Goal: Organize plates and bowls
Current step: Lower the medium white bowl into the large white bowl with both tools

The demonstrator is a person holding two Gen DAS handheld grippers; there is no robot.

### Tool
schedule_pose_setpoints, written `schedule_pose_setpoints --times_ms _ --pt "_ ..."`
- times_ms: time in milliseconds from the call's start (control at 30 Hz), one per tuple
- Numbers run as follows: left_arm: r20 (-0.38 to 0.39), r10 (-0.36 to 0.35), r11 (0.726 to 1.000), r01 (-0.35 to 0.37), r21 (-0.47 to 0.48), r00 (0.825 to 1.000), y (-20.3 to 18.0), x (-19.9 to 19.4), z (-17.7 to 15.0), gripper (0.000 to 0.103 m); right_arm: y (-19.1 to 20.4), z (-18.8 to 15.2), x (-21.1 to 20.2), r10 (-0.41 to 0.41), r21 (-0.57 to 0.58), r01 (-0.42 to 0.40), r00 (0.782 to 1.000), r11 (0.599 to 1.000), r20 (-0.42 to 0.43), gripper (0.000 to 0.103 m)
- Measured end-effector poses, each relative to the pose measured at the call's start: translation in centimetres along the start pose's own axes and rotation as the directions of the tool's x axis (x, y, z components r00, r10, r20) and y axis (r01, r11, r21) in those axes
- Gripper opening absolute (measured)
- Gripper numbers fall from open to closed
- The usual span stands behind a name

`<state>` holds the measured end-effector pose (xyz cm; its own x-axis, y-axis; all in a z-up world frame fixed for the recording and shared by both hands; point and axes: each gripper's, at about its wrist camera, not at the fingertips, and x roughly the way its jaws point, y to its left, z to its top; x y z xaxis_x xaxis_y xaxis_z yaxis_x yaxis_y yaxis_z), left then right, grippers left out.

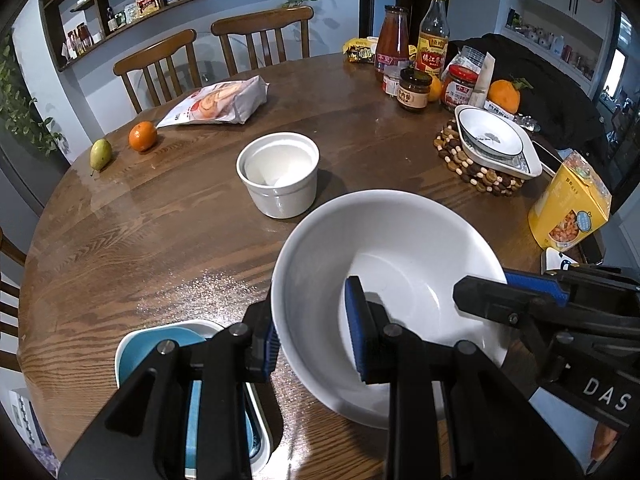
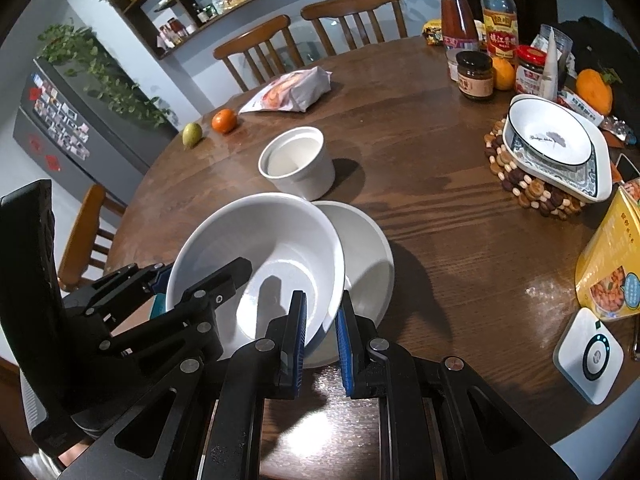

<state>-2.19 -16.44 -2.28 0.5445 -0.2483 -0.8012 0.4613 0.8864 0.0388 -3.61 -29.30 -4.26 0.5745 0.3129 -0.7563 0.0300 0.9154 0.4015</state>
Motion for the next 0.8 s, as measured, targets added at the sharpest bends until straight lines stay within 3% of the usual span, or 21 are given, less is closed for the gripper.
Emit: schedule_pose_setpoints --times_ms 800 --pt "-0.063 -0.002 1.000 0.002 0.001 0.998 -0.8 3.1 0.1 0.026 -1.5 0.3 2.0 -0.017 0.014 0.017 0.999 1.000 -0.048 0.017"
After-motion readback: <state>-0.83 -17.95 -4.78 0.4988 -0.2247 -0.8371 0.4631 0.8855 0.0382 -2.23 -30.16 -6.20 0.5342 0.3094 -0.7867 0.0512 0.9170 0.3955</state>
